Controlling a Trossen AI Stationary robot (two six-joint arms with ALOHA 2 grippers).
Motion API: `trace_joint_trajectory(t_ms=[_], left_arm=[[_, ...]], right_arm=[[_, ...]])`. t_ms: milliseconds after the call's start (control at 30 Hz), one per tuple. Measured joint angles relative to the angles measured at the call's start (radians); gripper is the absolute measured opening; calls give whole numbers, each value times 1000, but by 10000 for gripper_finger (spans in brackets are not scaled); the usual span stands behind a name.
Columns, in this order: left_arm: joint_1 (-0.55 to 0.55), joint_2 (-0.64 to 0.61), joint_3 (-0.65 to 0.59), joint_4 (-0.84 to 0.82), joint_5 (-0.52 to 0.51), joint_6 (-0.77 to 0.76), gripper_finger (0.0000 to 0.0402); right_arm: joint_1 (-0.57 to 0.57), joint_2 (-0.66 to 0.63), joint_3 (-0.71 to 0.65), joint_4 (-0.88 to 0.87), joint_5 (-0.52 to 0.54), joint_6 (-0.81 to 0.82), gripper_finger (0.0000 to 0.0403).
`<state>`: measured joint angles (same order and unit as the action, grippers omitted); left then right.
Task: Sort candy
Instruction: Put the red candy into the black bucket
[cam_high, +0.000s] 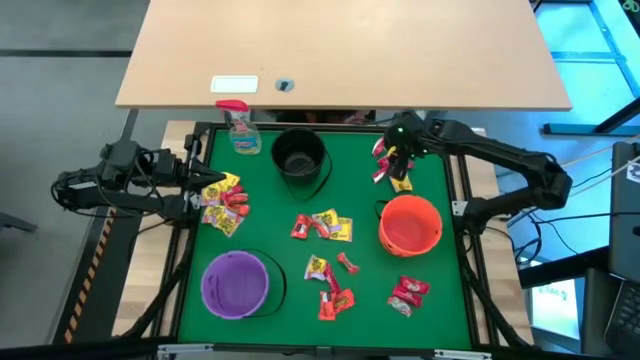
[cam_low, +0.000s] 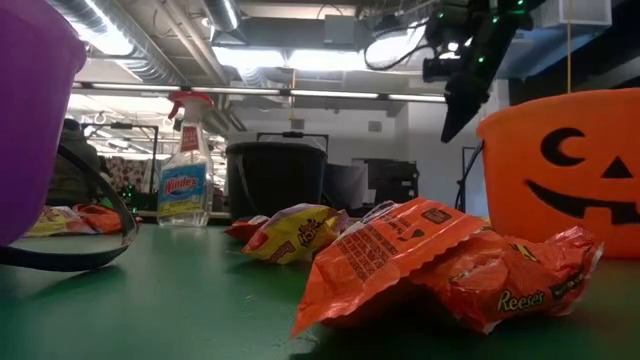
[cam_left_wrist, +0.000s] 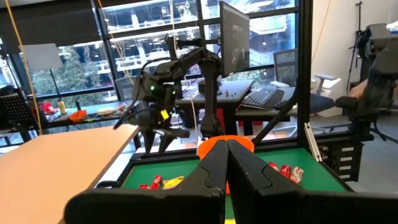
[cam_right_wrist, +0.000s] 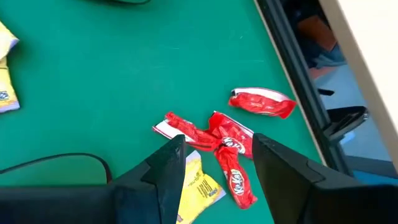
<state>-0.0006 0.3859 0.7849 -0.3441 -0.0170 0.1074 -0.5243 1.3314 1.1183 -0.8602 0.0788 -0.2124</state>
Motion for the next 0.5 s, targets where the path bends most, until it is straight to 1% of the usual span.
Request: trace_joint_trajectory(t_ms=[500], left_arm=[[0,0,0,0,0,0,0]], right_arm=[[0,172,0,1,0,-27,186]])
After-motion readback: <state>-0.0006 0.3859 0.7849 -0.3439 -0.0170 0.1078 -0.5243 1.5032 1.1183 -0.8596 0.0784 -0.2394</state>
